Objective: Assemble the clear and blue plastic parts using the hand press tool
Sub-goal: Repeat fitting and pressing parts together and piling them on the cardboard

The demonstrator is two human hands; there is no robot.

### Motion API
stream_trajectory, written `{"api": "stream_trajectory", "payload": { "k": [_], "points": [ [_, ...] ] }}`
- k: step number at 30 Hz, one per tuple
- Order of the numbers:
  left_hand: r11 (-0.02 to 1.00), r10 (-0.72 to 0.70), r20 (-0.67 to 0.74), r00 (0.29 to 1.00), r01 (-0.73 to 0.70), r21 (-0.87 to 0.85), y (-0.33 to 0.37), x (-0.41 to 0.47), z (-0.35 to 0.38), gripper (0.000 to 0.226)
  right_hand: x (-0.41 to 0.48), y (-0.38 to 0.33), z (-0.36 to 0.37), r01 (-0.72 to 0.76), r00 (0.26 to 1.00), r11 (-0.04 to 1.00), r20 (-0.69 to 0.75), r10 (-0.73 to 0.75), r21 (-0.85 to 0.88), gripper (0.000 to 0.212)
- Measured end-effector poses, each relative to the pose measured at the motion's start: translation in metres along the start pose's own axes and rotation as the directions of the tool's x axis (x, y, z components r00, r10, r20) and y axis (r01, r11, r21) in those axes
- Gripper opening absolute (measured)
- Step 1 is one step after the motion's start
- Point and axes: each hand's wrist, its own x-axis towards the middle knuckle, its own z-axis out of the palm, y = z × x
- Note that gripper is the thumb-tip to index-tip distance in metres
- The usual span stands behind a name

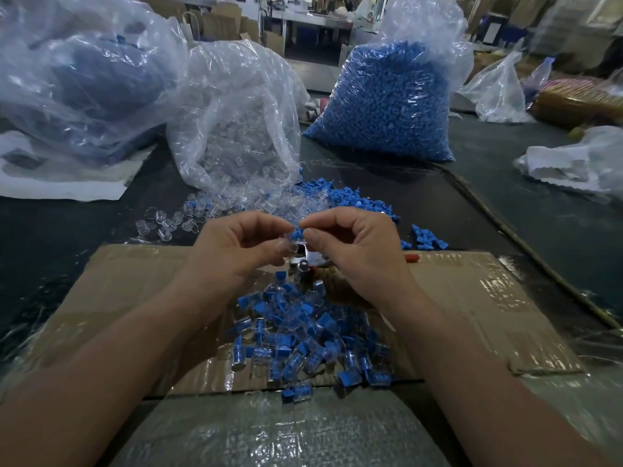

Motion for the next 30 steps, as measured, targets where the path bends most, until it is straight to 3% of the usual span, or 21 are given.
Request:
{"api": "stream_trajectory", "payload": {
  "k": [5,20,30],
  "points": [
    [0.995,-0.022,0.011,1.000,0.023,-0.095,-0.0029,0.0007,0.0012,0.020,-0.0001,0.0018,0.0001,-0.009,1.000,0.999,0.018,0.010,-0.048,0.017],
    [0.948,-0.108,0.076,0.991,0.126,-0.293,-0.0024,0.0023,-0.0005,0.009,-0.0012,-0.0021,-0.0042,-0.115,0.976,0.972,0.207,0.072,0.205,0.024],
    [0.947,-0.113,0.087,0.990,0.134,-0.291,0.0034,0.0007,-0.0015,0.010,-0.0005,0.0019,-0.0003,-0.053,0.993,0.989,0.114,0.037,0.140,0.021]
  ]
}}
